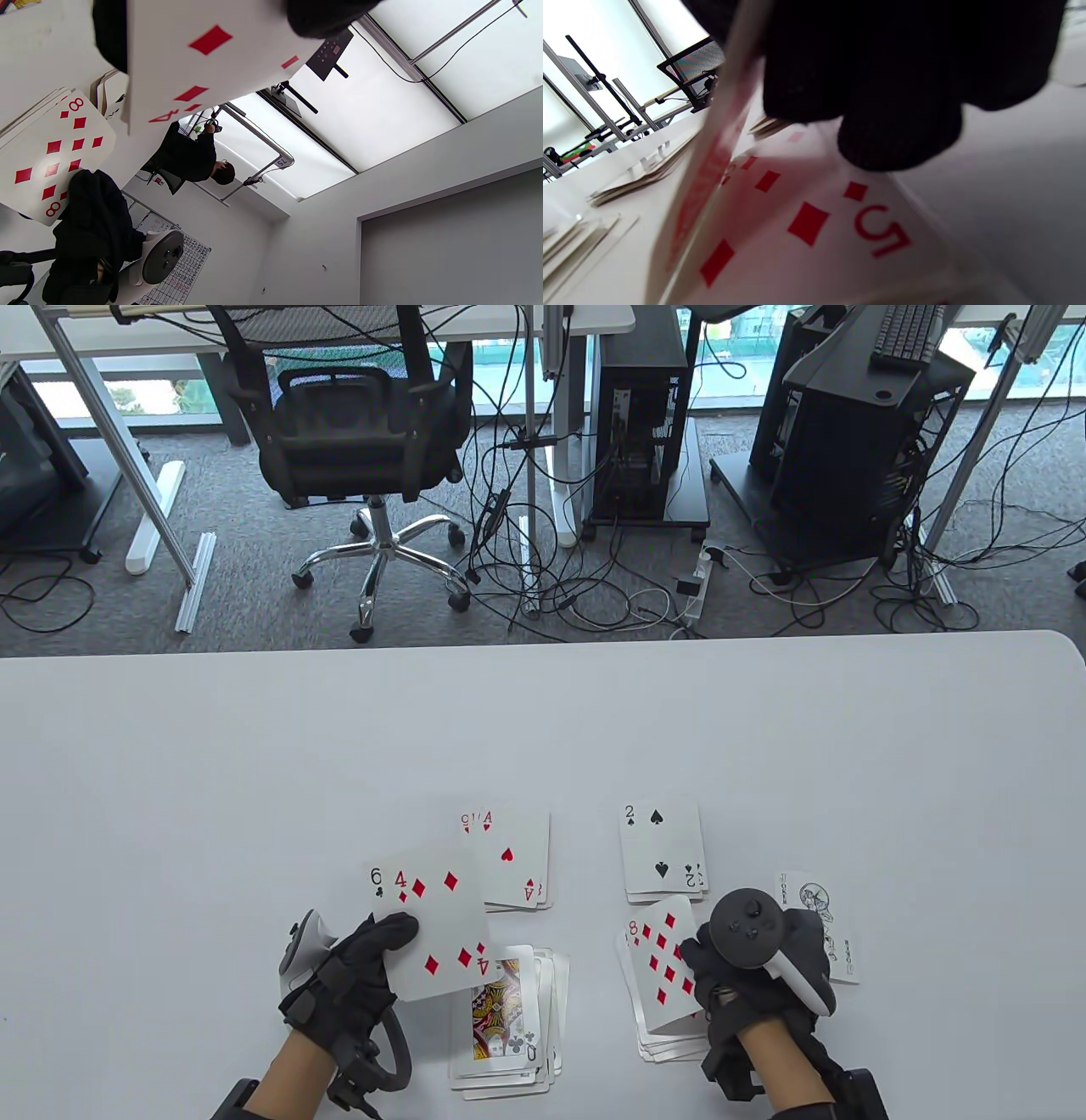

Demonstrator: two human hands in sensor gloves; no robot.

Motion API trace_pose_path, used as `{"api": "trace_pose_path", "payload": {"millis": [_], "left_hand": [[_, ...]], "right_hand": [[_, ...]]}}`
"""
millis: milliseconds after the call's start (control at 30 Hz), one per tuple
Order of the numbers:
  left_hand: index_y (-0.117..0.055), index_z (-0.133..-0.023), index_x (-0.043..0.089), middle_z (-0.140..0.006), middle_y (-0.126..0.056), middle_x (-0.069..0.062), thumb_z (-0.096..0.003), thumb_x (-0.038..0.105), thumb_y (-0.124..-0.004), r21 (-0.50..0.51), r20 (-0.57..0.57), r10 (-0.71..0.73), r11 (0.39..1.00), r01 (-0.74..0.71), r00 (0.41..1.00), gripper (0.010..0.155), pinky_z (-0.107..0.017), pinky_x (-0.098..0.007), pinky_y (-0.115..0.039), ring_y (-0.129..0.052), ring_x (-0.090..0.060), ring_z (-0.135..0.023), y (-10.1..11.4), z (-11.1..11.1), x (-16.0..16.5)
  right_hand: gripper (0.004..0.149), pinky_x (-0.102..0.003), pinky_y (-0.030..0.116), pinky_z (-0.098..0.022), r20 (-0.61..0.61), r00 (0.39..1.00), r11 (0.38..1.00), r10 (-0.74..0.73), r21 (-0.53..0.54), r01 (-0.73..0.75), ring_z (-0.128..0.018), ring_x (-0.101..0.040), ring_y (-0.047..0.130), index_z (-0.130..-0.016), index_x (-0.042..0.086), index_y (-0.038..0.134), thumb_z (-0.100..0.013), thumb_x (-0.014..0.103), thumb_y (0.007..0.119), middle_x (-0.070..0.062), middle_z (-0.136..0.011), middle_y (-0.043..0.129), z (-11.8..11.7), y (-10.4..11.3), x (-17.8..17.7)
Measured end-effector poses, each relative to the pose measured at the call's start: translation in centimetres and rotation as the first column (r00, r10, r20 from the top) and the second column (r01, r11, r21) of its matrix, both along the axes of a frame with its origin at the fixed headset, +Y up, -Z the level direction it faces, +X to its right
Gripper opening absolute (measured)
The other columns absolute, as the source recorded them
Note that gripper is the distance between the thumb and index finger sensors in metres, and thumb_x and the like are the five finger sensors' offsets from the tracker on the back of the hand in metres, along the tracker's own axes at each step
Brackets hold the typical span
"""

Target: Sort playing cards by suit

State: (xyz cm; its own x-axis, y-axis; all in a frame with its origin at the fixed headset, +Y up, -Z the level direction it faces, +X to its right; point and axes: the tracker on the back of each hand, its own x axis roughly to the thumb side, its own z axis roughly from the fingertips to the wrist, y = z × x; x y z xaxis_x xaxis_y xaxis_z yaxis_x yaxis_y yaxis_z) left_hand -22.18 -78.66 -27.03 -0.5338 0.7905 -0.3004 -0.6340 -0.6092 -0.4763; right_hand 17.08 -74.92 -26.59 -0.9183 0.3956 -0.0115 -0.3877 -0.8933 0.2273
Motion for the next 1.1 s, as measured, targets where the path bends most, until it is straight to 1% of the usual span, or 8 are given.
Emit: {"api": "trace_pose_path", "payload": {"millis": [133, 300, 367, 567, 733, 867, 1000, 1100], "left_hand": [[-0.046, -0.11, 0.019, -0.108, -0.063, -0.012, -0.0646, 0.034, -0.061, -0.003, 0.001, 0.0, 1.0, 0.0, 1.0, 0.05, -0.058, -0.048, -0.077, -0.079, -0.038, -0.088, 0.0, 0.0, 0.0], [-0.046, -0.11, 0.019, -0.109, -0.063, -0.012, -0.0646, 0.034, -0.061, -0.006, 0.0, -0.002, 1.0, 0.002, 1.0, 0.05, -0.058, -0.048, -0.077, -0.079, -0.038, -0.088, 0.0, 0.1, 0.0], [-0.046, -0.11, 0.019, -0.108, -0.063, -0.012, -0.0646, 0.034, -0.061, -0.007, 0.003, -0.003, 1.0, 0.003, 1.0, 0.05, -0.058, -0.048, -0.077, -0.079, -0.038, -0.088, 0.0, 0.1, 0.0], [-0.046, -0.11, 0.019, -0.108, -0.063, -0.012, -0.0646, 0.034, -0.061, -0.002, 0.007, -0.003, 1.0, 0.003, 1.0, 0.05, -0.058, -0.048, -0.077, -0.079, -0.038, -0.088, 0.0, 0.1, 0.0], [-0.046, -0.11, 0.019, -0.109, -0.063, -0.012, -0.0646, 0.034, -0.061, -0.004, 0.017, -0.007, 1.0, 0.007, 1.0, 0.05, -0.058, -0.049, -0.077, -0.079, -0.038, -0.088, -0.1, 0.1, 0.1], [-0.046, -0.11, 0.019, -0.109, -0.063, -0.012, -0.0646, 0.034, -0.061, -0.004, 0.022, -0.008, 1.0, 0.008, 1.0, 0.05, -0.058, -0.049, -0.077, -0.078, -0.038, -0.089, -0.1, 0.2, 0.1], [-0.046, -0.11, 0.019, -0.109, -0.063, -0.012, -0.0646, 0.034, -0.061, 0.004, 0.029, -0.012, 1.0, 0.012, 1.0, 0.05, -0.058, -0.049, -0.077, -0.078, -0.038, -0.089, -0.1, 0.2, 0.3], [-0.046, -0.11, 0.019, -0.109, -0.063, -0.012, -0.0646, 0.033, -0.061, 0.005, 0.032, -0.014, 1.0, 0.014, 0.999, 0.05, -0.058, -0.049, -0.077, -0.078, -0.038, -0.089, -0.1, 0.2, 0.3]], "right_hand": [[0.048, -0.055, 0.081, -0.035, -0.058, 0.975, 0.977, 0.213, 0.001, -0.214, -0.031, -0.036, 0.097, -0.076, -0.02, 0.074, -0.053, 0.022, 0.07, -0.014, -0.041, 0.094, 0.3, -1.1, -0.6], [0.051, -0.055, 0.081, -0.035, -0.109, 0.926, 0.932, 0.363, 0.028, -0.362, -0.03, -0.034, 0.096, -0.078, -0.018, 0.074, -0.052, 0.026, 0.073, -0.015, -0.04, 0.094, 0.6, -1.8, -1.6], [0.053, -0.055, 0.08, -0.036, -0.132, 0.892, 0.9, 0.433, 0.007, -0.436, -0.031, -0.033, 0.096, -0.079, -0.018, 0.073, -0.052, 0.028, 0.072, -0.014, -0.041, 0.093, 0.6, -2.0, -2.0], [0.054, -0.056, 0.08, -0.037, -0.126, 0.895, 0.901, 0.428, -0.021, -0.434, -0.034, -0.036, 0.096, -0.08, -0.018, 0.073, -0.052, 0.029, 0.073, -0.015, -0.044, 0.093, 0.4, -1.3, -2.5], [0.055, -0.056, 0.08, -0.036, -0.132, 0.94, 0.945, 0.315, 0.134, -0.298, -0.033, -0.036, 0.096, -0.079, -0.019, 0.073, -0.053, 0.029, 0.073, -0.015, -0.043, 0.094, 0.5, 1.4, -4.7], [0.056, -0.056, 0.08, -0.036, -0.21, 0.972, 0.965, 0.109, 0.256, -0.053, -0.033, -0.037, 0.096, -0.079, -0.02, 0.073, -0.055, 0.03, 0.068, -0.016, -0.044, 0.094, 0.6, 3.3, -7.6], [0.058, -0.057, 0.079, -0.036, -0.316, 0.941, 0.911, -0.119, 0.342, 0.23, -0.035, -0.039, 0.096, -0.08, -0.021, 0.071, -0.056, 0.032, 0.065, -0.017, -0.045, 0.094, 0.8, 4.3, -11.2], [0.063, -0.058, 0.078, -0.039, -0.364, 0.904, 0.887, -0.224, 0.308, 0.344, -0.04, -0.04, 0.095, -0.084, -0.021, 0.067, -0.057, 0.036, 0.064, -0.019, -0.05, 0.092, 0.9, 4.3, -13.3]]}}
